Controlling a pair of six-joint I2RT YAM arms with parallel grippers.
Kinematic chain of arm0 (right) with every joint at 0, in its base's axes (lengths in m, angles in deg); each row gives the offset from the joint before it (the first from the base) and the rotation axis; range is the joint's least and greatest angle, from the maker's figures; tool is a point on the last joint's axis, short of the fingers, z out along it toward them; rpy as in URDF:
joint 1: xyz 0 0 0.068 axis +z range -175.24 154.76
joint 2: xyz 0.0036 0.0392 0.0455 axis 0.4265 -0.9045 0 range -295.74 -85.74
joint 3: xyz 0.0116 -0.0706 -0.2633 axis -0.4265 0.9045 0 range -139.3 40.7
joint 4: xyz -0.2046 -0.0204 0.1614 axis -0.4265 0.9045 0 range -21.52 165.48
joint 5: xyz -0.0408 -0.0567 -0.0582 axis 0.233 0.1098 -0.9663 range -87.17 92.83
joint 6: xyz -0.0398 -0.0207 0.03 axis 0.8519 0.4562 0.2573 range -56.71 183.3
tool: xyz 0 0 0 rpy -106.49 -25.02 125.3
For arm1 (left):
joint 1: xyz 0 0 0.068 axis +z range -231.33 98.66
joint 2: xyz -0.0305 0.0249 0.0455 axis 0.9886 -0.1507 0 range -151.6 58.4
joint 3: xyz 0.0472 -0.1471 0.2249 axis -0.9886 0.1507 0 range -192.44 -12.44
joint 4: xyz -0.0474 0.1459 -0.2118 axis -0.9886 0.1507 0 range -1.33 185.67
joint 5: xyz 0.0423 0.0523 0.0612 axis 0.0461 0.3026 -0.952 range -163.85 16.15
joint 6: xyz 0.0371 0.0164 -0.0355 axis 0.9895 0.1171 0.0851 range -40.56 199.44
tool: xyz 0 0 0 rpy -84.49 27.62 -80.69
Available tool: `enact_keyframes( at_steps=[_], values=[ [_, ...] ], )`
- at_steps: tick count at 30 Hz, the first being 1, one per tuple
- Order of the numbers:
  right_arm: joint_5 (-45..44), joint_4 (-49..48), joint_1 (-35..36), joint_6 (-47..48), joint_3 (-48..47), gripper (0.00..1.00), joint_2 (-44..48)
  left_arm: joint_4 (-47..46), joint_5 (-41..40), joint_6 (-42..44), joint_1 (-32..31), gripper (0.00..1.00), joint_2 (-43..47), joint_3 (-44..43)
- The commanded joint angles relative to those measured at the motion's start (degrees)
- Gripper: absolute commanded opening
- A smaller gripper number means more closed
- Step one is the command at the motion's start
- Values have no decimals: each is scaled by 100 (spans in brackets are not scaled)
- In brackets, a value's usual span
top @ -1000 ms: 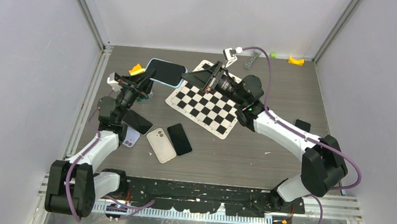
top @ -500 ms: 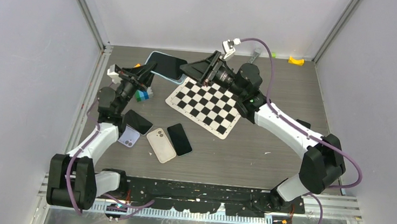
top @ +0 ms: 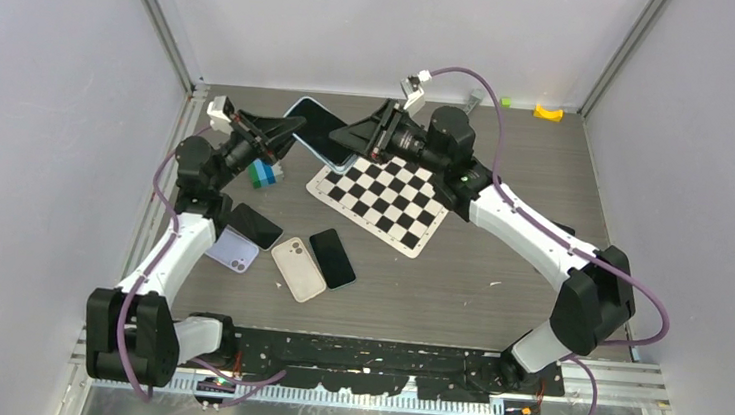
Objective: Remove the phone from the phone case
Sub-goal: Remove the phone case from the phone.
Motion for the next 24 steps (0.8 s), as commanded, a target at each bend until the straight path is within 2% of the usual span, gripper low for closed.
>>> enact_keyframes(
  at_steps=[1, 2, 4, 5, 9, 12, 16, 21, 24],
  values=[
    [-34, 1, 34, -69, -55, 22, -168, -88, 956, 290, -128, 0, 373, -417],
    [-35, -116, 34, -121, -59, 11, -164, 2, 990, 352, -124, 3, 380, -416],
    [-56, -286, 32, -278, -56, 2, -132, 212, 1052, 542, -122, 18, 398, -406],
    [-110, -323, 34, -362, -55, 1, -100, 351, 1075, 686, -124, 28, 418, -398],
    [-437, -290, 14, -665, -52, 1, 51, 958, 1124, 1297, -121, 58, 540, -318],
    [-654, -241, -8, -954, 9, 1, 125, 1238, 1145, 1658, -128, 70, 600, -178],
    [-805, -370, -23, -1487, 125, 1, 163, 1250, 1237, 1913, -138, 73, 667, -7],
    [-795, -639, -35, -2044, 173, 1, 106, 1685, 1306, 2478, -240, 61, 679, 66],
    [-800, -692, -36, -2123, 179, 1, 95, 1767, 1305, 2611, -294, 60, 635, 94]
  ],
)
